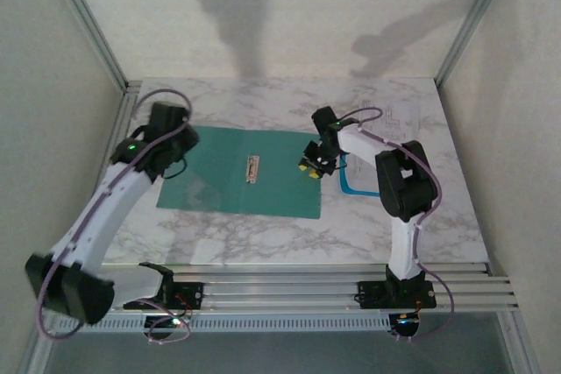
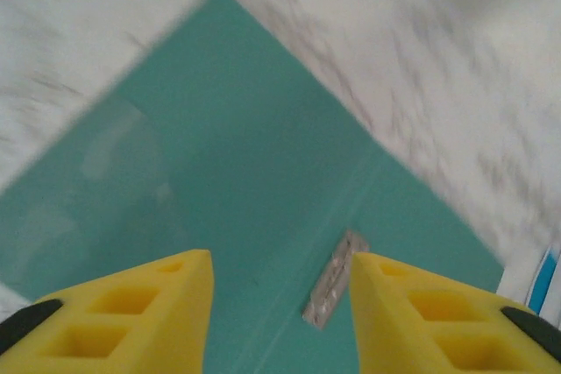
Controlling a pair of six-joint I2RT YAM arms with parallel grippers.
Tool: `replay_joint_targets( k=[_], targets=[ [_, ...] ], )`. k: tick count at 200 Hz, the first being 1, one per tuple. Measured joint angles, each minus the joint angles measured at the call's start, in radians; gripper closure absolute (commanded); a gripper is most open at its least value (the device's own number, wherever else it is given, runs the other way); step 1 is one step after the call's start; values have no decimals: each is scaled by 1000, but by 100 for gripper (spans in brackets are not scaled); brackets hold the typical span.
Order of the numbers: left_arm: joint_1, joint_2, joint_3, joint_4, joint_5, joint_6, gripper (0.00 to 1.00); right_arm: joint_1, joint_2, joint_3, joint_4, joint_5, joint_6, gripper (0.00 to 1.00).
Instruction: Put the files into the folder
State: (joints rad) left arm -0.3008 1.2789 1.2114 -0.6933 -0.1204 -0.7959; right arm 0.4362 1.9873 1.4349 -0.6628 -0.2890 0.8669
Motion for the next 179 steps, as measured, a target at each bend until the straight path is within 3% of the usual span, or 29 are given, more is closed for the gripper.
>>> replay_joint_targets(
  k=[49,103,122,179],
  targets=[
    [-214,347,84,133,143,42,73,-243,-111,1,-33,34,-50,67],
    [-320,669,261,189,182,98,79,-545,-123,-64,-74,79,-61,60],
    [-342,744,275,193,185,117,79,-594,-119,-66,-84,88,-61,55],
    [-403,842,307,215,189,150,80,-615,10,-60,-101,107,-74,55]
  ],
)
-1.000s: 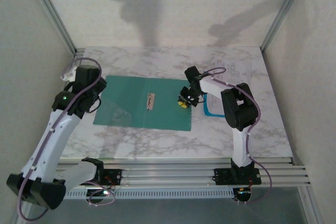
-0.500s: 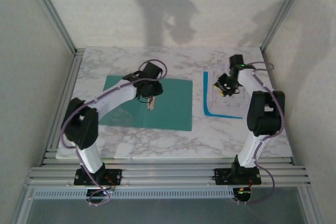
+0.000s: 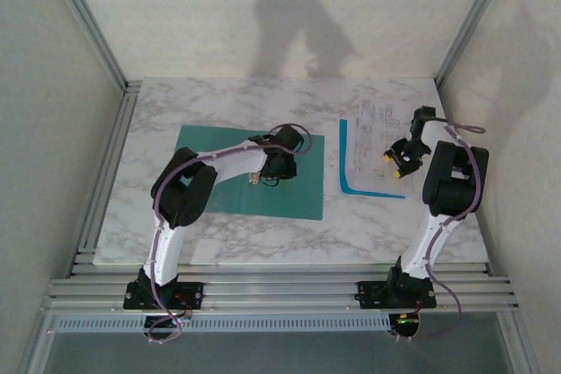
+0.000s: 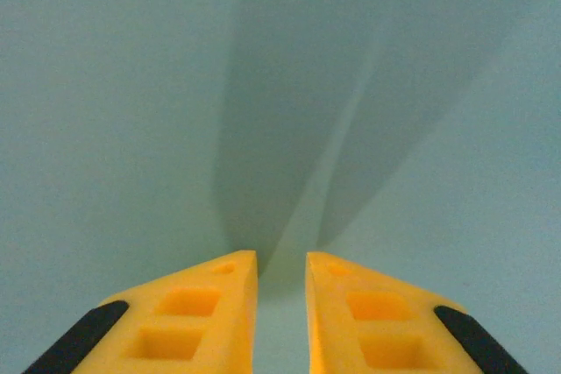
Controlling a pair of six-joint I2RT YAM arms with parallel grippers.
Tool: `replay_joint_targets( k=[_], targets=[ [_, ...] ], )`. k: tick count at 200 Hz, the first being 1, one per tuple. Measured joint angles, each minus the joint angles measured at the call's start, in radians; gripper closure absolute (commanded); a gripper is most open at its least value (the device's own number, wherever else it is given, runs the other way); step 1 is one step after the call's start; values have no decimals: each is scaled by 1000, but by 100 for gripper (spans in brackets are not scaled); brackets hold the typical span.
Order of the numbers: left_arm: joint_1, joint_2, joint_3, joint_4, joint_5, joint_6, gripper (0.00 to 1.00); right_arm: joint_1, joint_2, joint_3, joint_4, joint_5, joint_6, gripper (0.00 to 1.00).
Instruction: Put the files into the folder
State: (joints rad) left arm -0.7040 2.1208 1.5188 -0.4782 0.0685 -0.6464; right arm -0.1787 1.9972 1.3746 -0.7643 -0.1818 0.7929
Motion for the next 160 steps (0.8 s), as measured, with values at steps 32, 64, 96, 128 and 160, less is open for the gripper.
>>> replay_joint_targets(
  k=[32,64,96,128,160],
  targets=[
    [-47,26,19,34,2,1,80,5,20,22,-18,0,-23,55],
    [-76,62,59,60,13,0,80,26,23,25,-32,-1,-39,56],
    [-87,103,117,71,26,0,80,49,23,23,-40,-1,-47,56],
    [-91,138,167,81,43,0,81,72,17,11,-43,-1,-49,56],
    [-96,153,190,86,49,0,80,102,3,-10,-44,-1,-49,56]
  ],
)
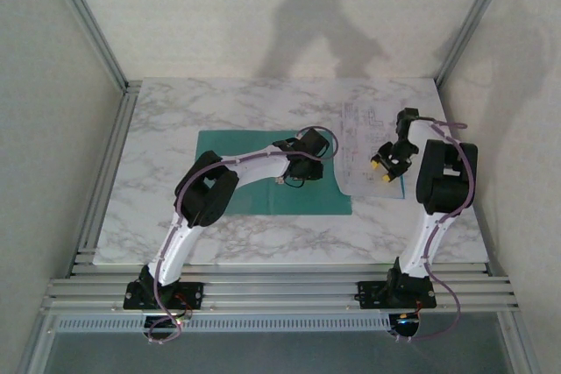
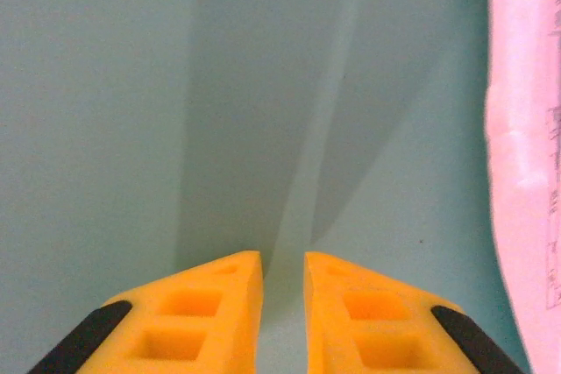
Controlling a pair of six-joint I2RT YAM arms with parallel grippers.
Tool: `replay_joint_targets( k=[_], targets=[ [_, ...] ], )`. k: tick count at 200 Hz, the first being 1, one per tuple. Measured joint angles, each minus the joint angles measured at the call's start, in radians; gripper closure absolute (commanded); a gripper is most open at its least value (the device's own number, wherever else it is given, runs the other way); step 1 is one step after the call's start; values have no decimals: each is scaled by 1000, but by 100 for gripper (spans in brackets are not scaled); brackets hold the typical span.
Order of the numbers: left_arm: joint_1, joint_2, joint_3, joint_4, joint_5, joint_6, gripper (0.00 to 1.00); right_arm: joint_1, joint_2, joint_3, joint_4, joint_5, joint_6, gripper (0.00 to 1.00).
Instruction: Put the files into the folder
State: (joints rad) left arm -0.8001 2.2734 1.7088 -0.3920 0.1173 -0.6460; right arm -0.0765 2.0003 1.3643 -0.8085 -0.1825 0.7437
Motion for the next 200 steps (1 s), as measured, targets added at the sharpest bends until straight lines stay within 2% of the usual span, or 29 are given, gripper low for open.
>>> replay_joint_targets(
  k=[33,70,138,200],
  targets=[
    [-2,0,0,3,-1,0,80,33,-31,-38,5,-5,3,55],
    [-2,0,0,3,-1,0,79,41,-76,-68,4,-11,3,49],
    [-3,-30,0,-18,-5,-1,75,-104,-86,-6,-18,26,-24,49],
    [16,-125,-82,-16,-8,-9,74,-108,-13,-6,-31,26,-45,47]
  ],
)
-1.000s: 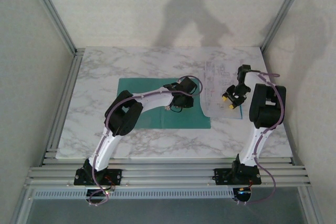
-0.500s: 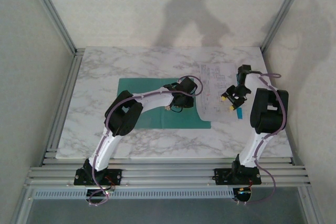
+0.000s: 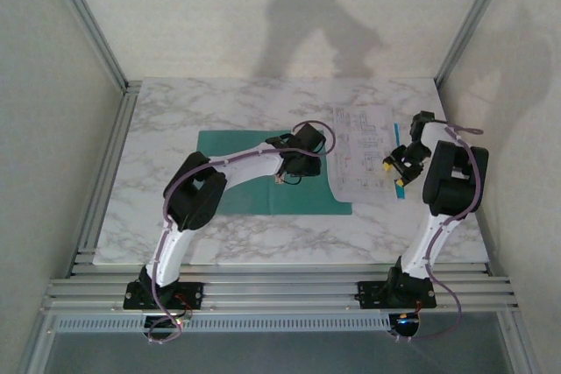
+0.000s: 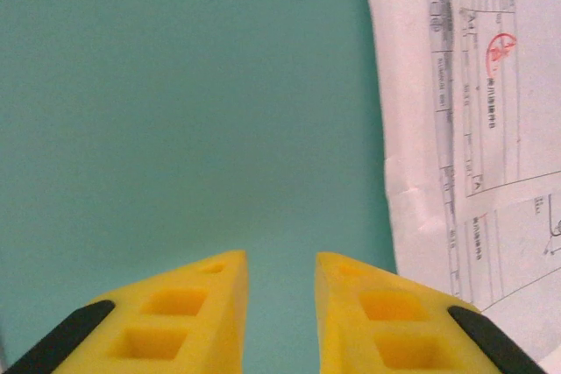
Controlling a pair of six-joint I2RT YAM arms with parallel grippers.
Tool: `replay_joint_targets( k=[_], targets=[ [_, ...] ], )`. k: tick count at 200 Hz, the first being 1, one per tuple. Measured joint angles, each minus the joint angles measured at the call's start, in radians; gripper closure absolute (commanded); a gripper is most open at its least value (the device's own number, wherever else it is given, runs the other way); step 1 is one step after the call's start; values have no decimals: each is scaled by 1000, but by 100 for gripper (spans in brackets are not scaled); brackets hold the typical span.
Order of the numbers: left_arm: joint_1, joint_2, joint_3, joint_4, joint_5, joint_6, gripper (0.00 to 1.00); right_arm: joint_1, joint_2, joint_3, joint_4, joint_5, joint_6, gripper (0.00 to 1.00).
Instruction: Put the files into the folder
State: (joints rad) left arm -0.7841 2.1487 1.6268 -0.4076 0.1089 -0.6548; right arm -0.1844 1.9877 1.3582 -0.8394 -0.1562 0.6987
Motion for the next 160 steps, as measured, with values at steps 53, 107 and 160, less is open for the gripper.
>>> replay_joint_targets(
  k=[53,107,160],
  targets=[
    [73,-92,-181,12,-17,-7,74,31,24,31,-43,7,-45,46],
    [145,-174,-325,62,-42,-18,74,169,25,32,-72,6,-56,46],
    [146,-180,-366,138,-42,-33,74,297,26,31,-77,4,-22,46]
  ],
)
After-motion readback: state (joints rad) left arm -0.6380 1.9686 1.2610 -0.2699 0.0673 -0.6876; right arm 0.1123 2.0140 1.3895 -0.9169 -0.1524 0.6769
